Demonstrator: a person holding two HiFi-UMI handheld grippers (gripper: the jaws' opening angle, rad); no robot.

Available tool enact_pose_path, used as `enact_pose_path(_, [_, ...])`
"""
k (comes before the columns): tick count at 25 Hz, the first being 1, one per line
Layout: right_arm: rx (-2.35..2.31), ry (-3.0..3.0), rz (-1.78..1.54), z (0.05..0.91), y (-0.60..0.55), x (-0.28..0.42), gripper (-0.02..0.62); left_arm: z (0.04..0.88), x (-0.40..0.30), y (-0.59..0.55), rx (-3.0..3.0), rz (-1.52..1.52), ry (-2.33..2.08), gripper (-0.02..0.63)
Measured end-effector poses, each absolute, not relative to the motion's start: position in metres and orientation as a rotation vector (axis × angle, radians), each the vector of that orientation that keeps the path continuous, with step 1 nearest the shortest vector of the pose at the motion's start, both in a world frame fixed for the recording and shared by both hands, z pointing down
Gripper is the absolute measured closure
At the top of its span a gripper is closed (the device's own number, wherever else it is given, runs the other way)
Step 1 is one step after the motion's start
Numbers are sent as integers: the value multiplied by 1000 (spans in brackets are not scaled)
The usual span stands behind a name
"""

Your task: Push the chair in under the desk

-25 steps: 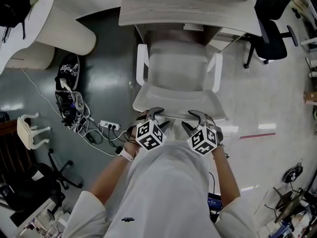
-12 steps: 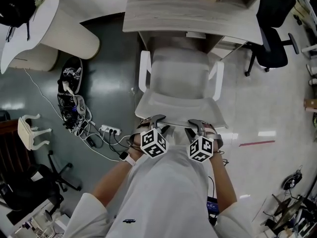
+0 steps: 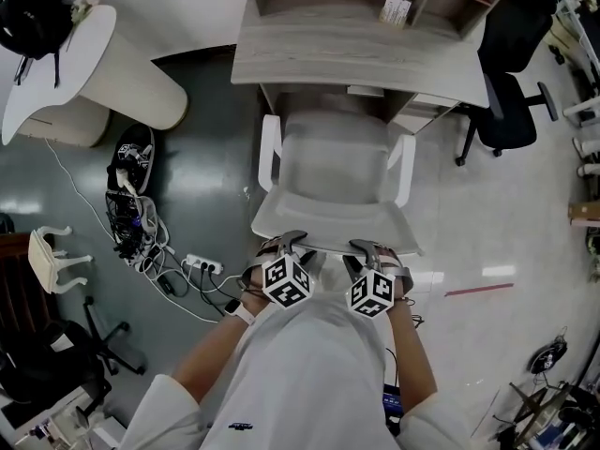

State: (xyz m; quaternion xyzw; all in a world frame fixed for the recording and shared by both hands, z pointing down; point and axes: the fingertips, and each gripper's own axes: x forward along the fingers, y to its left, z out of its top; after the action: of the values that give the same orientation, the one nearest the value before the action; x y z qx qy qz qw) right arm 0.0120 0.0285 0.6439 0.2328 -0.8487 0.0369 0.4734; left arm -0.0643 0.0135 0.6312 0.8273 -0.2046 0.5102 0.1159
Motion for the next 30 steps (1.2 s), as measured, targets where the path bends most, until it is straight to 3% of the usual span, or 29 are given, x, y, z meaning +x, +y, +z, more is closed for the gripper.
enact_pose_path(30, [572,-2078,8,644,-75,26,462,630,-51,-87,2453,1469,-646,417])
